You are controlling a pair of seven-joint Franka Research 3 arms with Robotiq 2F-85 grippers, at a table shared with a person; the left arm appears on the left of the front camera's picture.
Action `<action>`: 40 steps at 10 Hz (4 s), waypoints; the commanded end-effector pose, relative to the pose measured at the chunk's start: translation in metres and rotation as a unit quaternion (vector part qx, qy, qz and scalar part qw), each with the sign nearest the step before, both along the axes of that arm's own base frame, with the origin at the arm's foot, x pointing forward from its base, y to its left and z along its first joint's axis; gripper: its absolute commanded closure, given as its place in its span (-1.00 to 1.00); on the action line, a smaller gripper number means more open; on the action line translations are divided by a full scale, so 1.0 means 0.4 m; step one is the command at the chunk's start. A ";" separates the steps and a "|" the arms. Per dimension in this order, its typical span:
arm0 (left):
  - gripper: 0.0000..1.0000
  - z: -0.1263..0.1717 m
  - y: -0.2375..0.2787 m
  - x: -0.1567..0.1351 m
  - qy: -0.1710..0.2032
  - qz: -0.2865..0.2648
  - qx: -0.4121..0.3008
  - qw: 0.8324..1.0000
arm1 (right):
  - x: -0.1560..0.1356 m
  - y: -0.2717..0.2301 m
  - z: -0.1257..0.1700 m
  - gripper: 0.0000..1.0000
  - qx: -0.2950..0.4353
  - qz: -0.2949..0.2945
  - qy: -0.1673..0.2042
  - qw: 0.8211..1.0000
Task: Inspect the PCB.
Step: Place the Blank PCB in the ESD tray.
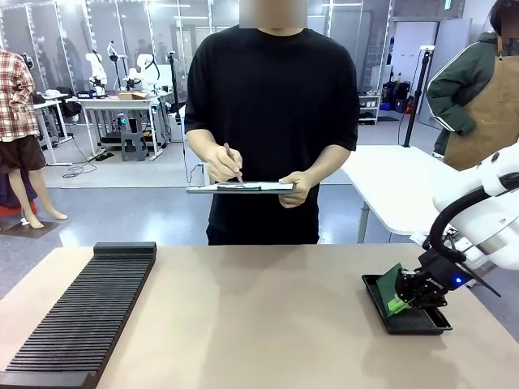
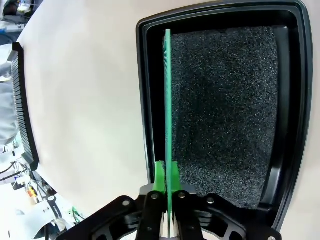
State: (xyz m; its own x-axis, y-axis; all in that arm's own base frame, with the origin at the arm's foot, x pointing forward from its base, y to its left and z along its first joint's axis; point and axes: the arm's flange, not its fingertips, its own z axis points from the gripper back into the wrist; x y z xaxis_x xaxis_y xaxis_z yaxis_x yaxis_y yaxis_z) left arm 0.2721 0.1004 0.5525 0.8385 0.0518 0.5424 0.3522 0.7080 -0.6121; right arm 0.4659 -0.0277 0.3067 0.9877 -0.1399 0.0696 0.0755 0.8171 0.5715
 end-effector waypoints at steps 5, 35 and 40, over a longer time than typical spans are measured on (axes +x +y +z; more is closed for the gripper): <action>-1.00 0.014 0.000 -0.003 0.010 0.006 0.006 1.000 | 0.013 0.007 0.003 -1.00 -0.029 -0.027 0.000 0.999; -1.00 0.014 0.000 -0.003 0.010 0.006 0.006 1.000 | -0.126 -0.084 0.312 -1.00 -0.050 -0.090 -0.081 0.991; -1.00 0.014 0.000 -0.003 0.010 0.006 0.006 1.000 | -0.395 -0.229 0.703 -1.00 0.123 -0.059 -0.079 0.988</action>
State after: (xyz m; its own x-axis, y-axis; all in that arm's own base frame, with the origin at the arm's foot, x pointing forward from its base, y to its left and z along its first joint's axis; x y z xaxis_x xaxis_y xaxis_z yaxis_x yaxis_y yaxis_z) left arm 0.2720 0.1007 0.5526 0.8383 0.0527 0.5427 0.3523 0.7075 -0.6127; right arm 0.3081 -0.1070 0.5873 0.9281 -0.2892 0.2344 0.0358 0.6960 0.7172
